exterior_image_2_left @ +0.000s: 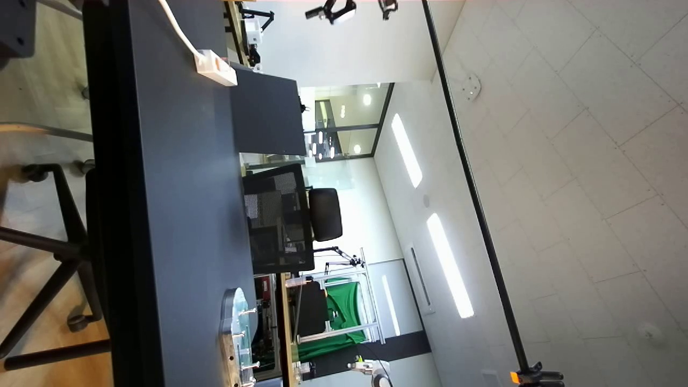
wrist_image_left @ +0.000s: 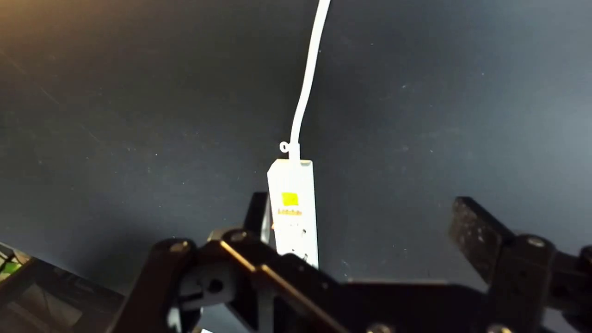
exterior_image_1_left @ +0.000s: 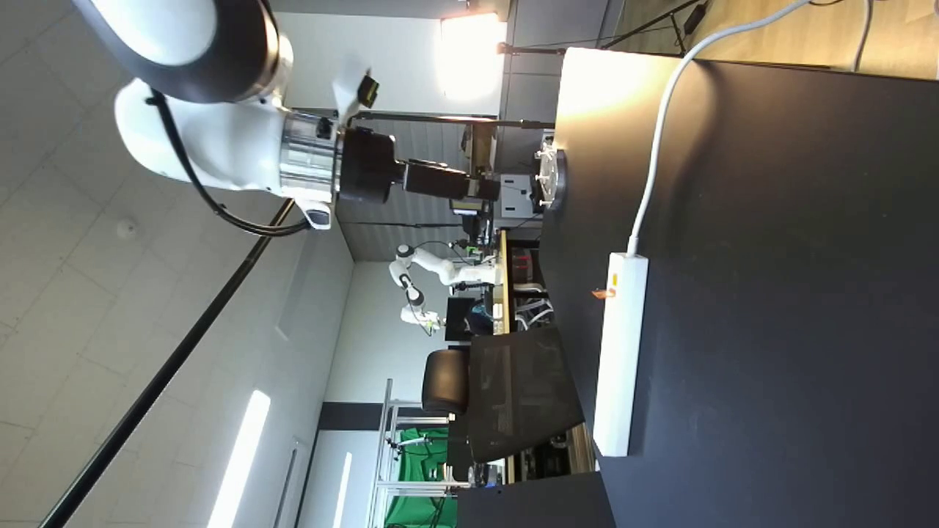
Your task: Press the switch on the adapter
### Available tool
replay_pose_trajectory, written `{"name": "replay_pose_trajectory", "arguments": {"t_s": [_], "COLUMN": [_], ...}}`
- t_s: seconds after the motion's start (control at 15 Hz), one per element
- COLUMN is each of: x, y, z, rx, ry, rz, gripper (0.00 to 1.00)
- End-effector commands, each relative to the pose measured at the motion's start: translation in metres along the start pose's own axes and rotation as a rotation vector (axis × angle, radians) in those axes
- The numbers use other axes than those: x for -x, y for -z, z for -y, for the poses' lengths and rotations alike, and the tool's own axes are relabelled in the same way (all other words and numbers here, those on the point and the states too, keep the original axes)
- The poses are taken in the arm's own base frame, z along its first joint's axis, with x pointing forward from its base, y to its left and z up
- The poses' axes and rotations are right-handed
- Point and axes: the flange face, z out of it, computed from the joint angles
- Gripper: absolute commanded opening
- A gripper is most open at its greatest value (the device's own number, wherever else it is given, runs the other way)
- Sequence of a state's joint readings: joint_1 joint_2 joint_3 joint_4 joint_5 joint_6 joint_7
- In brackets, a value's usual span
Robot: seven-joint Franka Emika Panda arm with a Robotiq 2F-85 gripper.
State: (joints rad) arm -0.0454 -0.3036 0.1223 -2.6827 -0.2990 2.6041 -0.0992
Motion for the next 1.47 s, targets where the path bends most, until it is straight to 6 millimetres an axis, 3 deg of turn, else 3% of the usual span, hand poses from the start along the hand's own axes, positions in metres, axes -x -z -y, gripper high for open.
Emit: {"name": "replay_pose_trajectory", "arguments": {"t_s": [0.0, 0.2, 0.27, 0.33, 0.6, 1.4], "x": [-0.04, -0.069, -0.08, -0.05, -0.075, -0.076], "y": [-0.052, -0.084, -0.09, -0.08, -0.097, -0.096], "z": [-0.04, -0.06, -0.063, -0.055, -0.061, -0.061], "rx": [-0.044, -0.099, -0.13, -0.1, -0.128, -0.128], "ry": [0.177, 0.273, 0.229, 0.23, 0.23, 0.231], "rz": [0.023, 0.063, 0.12, 0.069, 0.114, 0.117], "gripper": [1.0, 1.0, 1.0, 1.0, 1.0, 1.0]}}
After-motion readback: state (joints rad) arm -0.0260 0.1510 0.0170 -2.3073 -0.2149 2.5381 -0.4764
